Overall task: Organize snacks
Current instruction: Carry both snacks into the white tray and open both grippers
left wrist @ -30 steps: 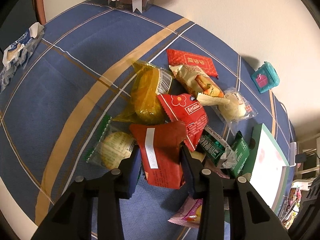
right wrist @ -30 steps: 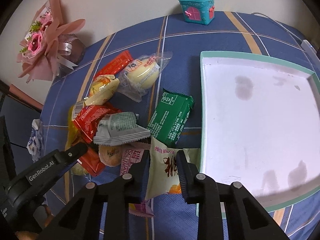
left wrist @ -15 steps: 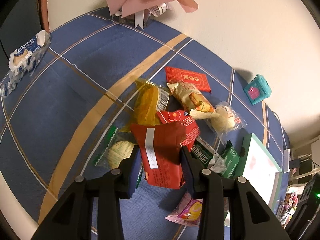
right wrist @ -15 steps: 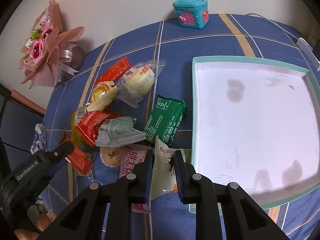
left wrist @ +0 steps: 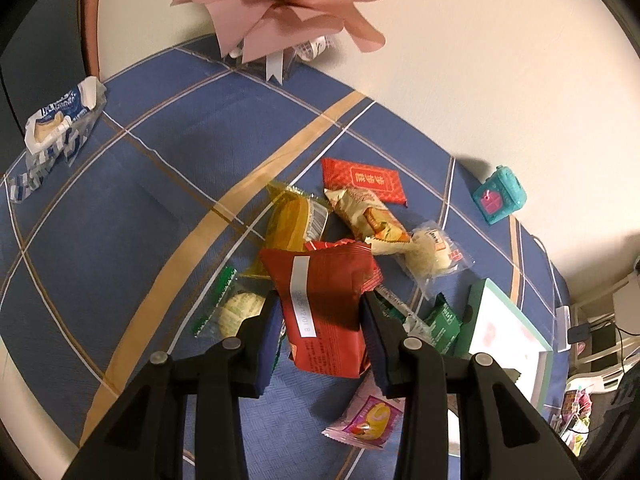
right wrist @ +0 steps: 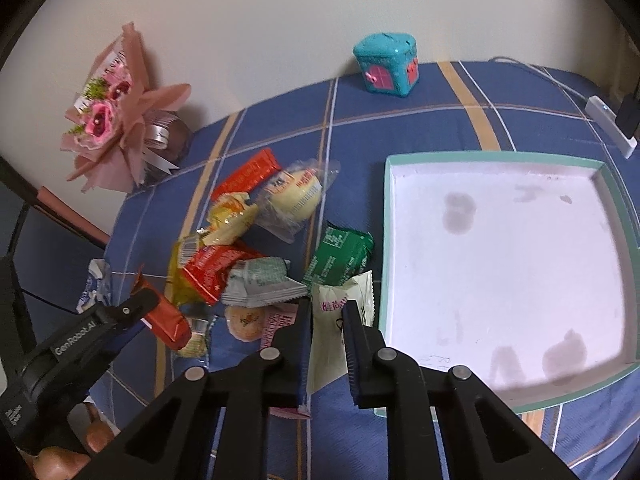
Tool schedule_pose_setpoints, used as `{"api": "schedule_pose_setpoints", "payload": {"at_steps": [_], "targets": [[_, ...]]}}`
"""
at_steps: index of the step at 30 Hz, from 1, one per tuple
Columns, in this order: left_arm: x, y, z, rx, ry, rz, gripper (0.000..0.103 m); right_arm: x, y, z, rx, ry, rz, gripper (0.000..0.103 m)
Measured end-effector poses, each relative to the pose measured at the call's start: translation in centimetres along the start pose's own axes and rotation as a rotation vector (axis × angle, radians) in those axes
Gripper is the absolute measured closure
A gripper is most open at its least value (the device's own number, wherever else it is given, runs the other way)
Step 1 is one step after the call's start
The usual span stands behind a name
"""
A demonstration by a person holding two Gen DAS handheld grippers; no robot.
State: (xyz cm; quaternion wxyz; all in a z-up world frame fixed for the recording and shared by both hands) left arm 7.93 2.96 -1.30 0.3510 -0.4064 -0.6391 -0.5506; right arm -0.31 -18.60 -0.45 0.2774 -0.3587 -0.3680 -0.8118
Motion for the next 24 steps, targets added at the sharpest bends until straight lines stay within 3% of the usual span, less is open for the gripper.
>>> {"api": "schedule_pose_setpoints", "payload": {"at_steps": [8, 15, 20, 24], "targets": [[1.3, 0.1, -0.3, -0.011, -0.003, -0.042, 0.062, 1.9, 0.3, 0.9, 0.018, 0.031, -0.046, 0.087], [2.2, -0.8, -2.9, -0.079, -0.011, -0.067, 0.062, 3.2, 0.3, -0.1, -0.006, 0.032, -0.074, 0.087], [2.9, -2.3, -6.1, -0.160, -0.039, -0.073, 0.062, 5.3, 0.6, -2.2, -0.038, -0.005, -0.119, 0.087], [3.5, -4.2, -9.8, -0.259, -0.066, -0.077, 0.062, 7.5, 0.9, -5.4, -0.097, -0.085, -0.164, 0.087]]}}
Point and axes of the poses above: each gripper's, at about its wrist camera, not at the fingertips, and x roughly against the way its jaws point, z to its left, y to its top, the point moved 3 cm from there along -x, roughly the way its jaws point, and after that the axes turned 11 degrees about y, right-handed, at the moved point
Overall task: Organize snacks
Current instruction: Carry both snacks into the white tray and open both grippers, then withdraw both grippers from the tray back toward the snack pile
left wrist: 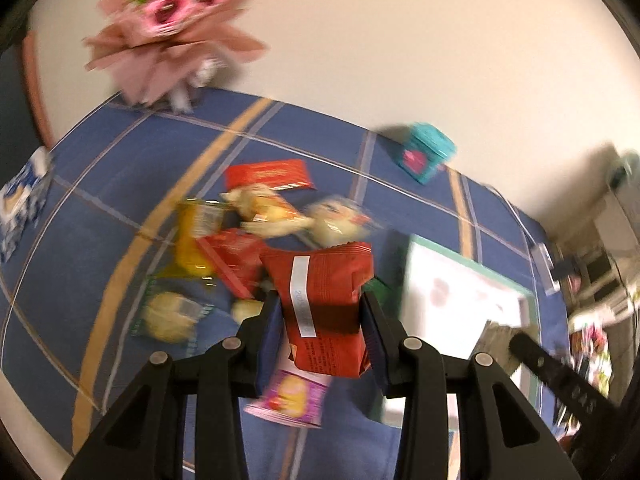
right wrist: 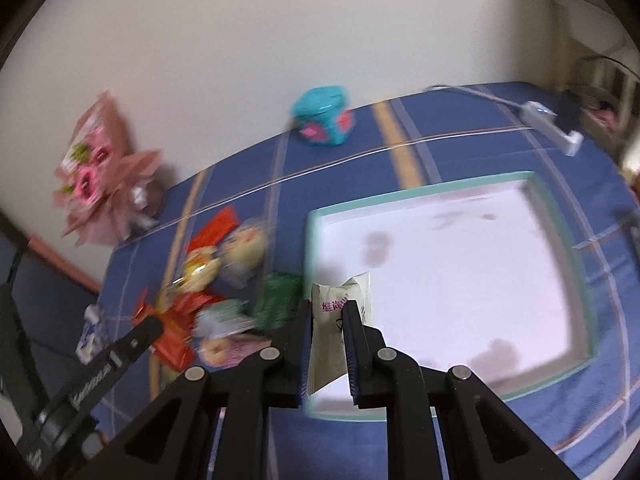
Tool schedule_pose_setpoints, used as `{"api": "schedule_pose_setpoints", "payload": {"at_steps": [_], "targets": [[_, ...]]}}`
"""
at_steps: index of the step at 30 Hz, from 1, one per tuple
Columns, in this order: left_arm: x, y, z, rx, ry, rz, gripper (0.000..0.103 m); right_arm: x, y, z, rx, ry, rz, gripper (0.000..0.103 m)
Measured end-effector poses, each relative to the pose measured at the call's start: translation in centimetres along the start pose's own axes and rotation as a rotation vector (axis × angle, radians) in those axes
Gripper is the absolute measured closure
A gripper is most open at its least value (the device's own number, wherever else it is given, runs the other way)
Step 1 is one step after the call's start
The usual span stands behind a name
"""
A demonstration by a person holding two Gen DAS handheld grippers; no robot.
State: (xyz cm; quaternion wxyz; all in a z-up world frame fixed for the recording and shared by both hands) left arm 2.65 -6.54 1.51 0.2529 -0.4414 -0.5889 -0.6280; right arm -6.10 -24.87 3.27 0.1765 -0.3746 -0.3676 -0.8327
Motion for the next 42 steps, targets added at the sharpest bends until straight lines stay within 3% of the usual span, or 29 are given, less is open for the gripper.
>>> {"api": "schedule_pose_setpoints", "payload": {"at_steps": [9, 11, 16, 25, 29, 36, 37, 40, 42], "targets": [[0.3, -3.3, -9.5, -0.231, -0.083, 0.024, 0.062, 3.2, 1.3, -8.2, -0.140, -0.183, -0.066, 0.087], [-0.1, -4.2, -11.1, -0.273, -0.098, 0.042, 0.062, 4.4, 1.3, -11.0, -0.191, -0.260, -0.079, 0.087], [-1.5, -5.8, -14.0, -0.365, -0.095, 0.078, 0.062, 4.9, 0.8, -14.5, -0.259, -0.346, -0.066, 0.087], [-3.5, -6.6, -15.6, -0.431, -0.084, 0.139, 0.062, 3.8, 0.3, -15.6, -0.276, -0.382, -0.018, 0.086], [-3.0, -6.4, -15.7, -0.419, -0.111, 0.150, 0.057, 3.7, 0.2, -15.4, -0.286, -0.361, -0.014, 0.083], [-3.1, -5.5, -14.7, -0.387, -0.088, 0.140, 0.051, 3.5, 0.0, -15.1, -0.295, -0.330, -0.013, 0.081], [-3.2, -5.3, -14.5, -0.379, -0.082, 0.140, 0.047, 3.5, 0.0, -15.0, -0.292, -0.330, -0.013, 0.078], [-3.6, -4.8, -13.5, -0.346, -0.054, 0.143, 0.039, 3.0, -0.1, -14.8, -0.291, -0.318, 0.002, 0.043], [-3.9, -4.4, -12.7, -0.323, -0.034, 0.144, 0.037, 2.6, -0.3, -14.7, -0.285, -0.332, 0.015, 0.038]]}}
Point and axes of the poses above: each gripper's, at about its wrist camera, not at the fingertips, and x roughly against the way its jaws point, z to its left, y to its top, the point moved 3 cm from there along -x, roughly the way its jaws point, and after that the axes turned 11 degrees about y, right-handed, at the moved point
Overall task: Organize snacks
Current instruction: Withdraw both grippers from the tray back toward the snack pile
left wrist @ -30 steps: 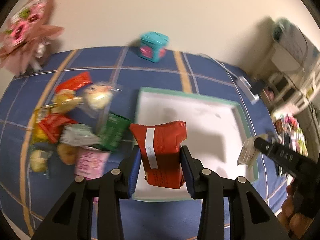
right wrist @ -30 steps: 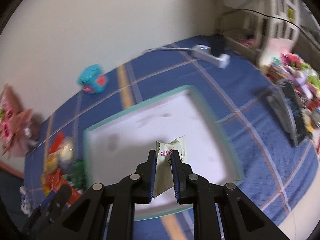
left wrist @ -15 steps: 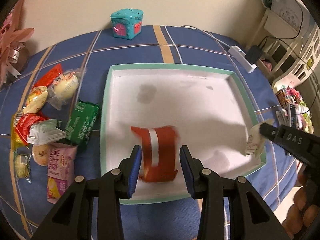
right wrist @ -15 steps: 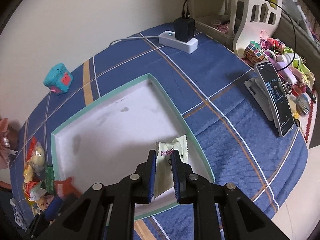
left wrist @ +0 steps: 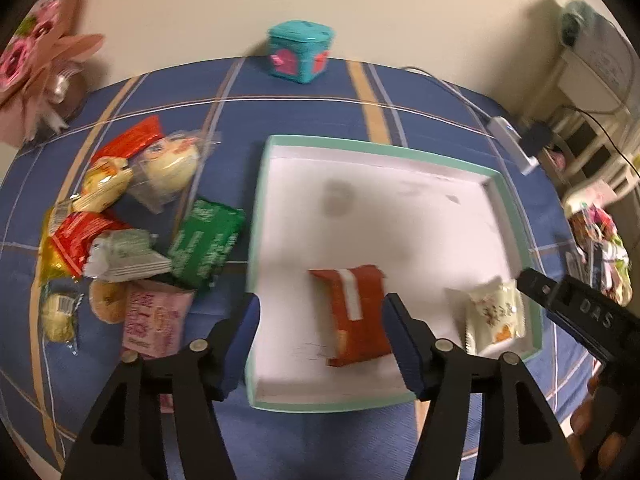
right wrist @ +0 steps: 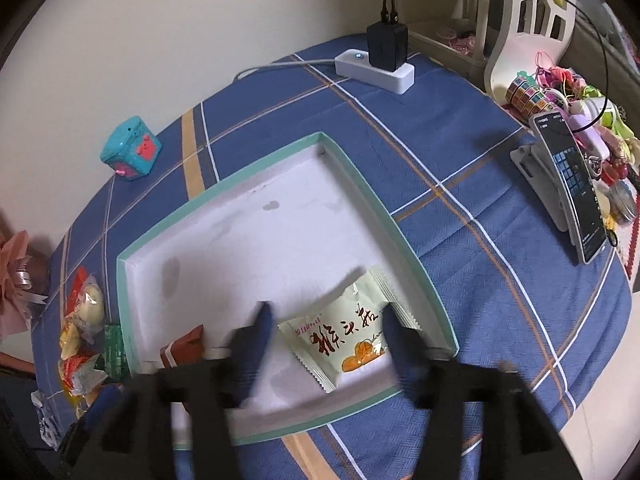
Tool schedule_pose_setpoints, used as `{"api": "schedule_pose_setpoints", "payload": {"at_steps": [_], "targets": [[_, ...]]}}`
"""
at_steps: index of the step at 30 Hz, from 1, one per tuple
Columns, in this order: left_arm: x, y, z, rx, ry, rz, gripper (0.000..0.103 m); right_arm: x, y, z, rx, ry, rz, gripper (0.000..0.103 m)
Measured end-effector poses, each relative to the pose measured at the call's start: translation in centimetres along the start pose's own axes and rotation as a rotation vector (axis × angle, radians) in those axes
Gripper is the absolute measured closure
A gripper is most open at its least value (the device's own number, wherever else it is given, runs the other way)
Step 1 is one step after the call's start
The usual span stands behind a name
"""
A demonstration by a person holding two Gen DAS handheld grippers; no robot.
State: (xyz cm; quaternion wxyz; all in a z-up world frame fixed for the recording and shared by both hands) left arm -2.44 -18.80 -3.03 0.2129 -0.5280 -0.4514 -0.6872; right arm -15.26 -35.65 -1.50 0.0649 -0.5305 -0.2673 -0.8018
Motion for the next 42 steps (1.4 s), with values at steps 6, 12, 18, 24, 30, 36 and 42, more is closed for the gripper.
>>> {"api": "schedule_pose_setpoints", "payload": {"at_steps": [6, 12, 18, 24, 30, 36, 42], "targets": [[-1.0, 0.1, 2.3, 0.071, 0.062, 0.026, 0.025, -0.5, -0.3, 0.0, 0.010, -0.030, 0.017, 0.019], [-1.6, 0.0, 4.1, 0.117, 0.128, 0.029, 0.013, -1.7, -0.9, 0.2, 0.052, -0.078, 0.051, 0.002], [-2.1, 0.2, 5.5, 0.153, 0.141, 0.023, 0.006, -2.4, -1.5, 0.6, 0.084, -0.083, 0.068, 0.000], [-2.1, 0.7, 6.6, 0.192, 0.129, 0.001, 0.003, -2.8, -1.7, 1.3, 0.113, -0.074, 0.079, 0.000], [-2.0, 0.6, 9.0, 0.218, 0.161, 0.027, 0.003, -3.3, -2.9, 3.2, 0.172, -0.063, 0.106, 0.000], [-1.0, 0.9, 12.7, 0.212, 0.198, 0.010, 0.003, -2.8, -4.0, 5.7, 0.224, -0.042, 0.100, 0.000], [-0.8, 0.8, 16.0, 0.186, 0.271, 0.011, 0.003, -2.4, -6.0, 9.9, 0.299, 0.058, 0.101, 0.000]]}}
Point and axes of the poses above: each gripper's, at about its wrist camera, not at the fingertips, and x roughly against the way its jaws point, z to its left, y to its top, the point moved 3 cm from there along -x, roughly the way its jaws point, and after that the axes turned 11 degrees about y, right-handed, at the moved point
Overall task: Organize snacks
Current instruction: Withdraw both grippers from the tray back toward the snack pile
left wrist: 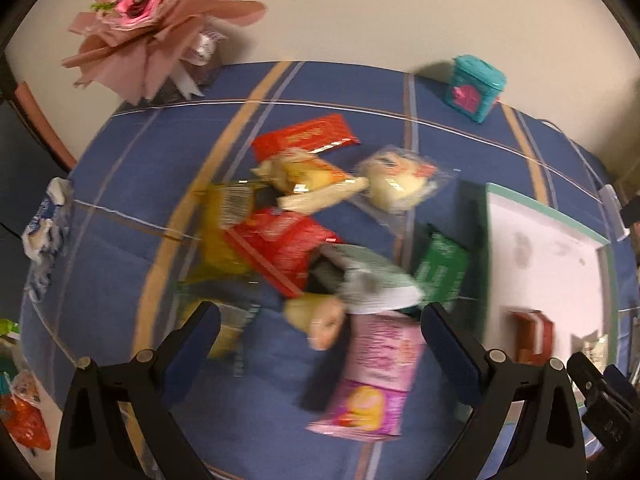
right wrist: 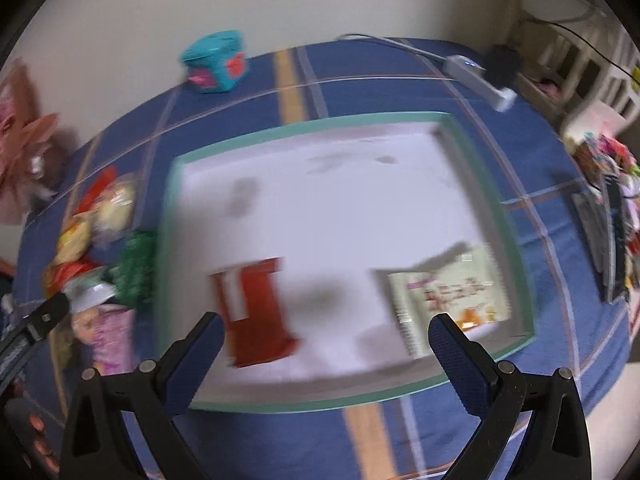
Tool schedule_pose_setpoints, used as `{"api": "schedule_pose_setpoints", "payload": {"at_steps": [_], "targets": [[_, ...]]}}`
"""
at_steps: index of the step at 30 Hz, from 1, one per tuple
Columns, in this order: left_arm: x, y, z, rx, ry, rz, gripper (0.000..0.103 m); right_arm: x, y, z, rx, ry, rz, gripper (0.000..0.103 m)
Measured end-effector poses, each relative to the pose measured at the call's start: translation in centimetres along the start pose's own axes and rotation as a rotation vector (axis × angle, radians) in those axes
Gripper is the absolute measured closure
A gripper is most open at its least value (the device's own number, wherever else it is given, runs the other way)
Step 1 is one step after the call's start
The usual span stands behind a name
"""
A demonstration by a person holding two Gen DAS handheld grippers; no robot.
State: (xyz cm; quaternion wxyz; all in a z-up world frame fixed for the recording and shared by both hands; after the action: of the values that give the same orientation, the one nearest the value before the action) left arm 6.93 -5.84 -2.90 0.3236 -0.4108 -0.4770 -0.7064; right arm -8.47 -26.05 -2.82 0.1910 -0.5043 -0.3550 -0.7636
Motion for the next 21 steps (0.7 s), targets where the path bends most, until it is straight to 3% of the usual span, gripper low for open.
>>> {"api": "schedule_pose_setpoints", "payload": {"at_steps": [5, 11, 17, 21], "targets": [[0.3, 0.1, 3.7, 0.035, 0.060, -0.022, 0.003, -0.3, -0.7, 3.4, 0.061, 0.076, -0.002, 0.000], [0.4, 0.1, 8.2, 0.133, 0.080, -0.026, 0.003, -0.6, -1.4, 7.3, 0.132, 0.138, 0.000, 0.000], [-1.5, -1.0, 13.1, 0.277, 0.081, 0.039, 0.003, -1.6, -2.2, 11.8, 0.182, 0.210, 0.035, 0.000], [-2.3, -1.4, 13.9, 0.315, 0.060, 0.064, 0.003, -2.4, -2.7, 13.7, 0.211, 0.218, 0.058, 0.000]]}}
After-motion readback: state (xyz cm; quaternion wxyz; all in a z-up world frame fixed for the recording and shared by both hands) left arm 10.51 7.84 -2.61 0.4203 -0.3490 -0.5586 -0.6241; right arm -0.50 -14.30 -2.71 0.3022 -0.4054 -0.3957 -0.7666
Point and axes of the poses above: each gripper's, at about its wrist camera, not at the fingertips, and x roughly against the way its jaws point, z to its left, y to its top, the point moved 3 cm from there along -x, roughly the way its jaws point, and after that the axes turned 11 degrees about y, right-handed, at the moved point
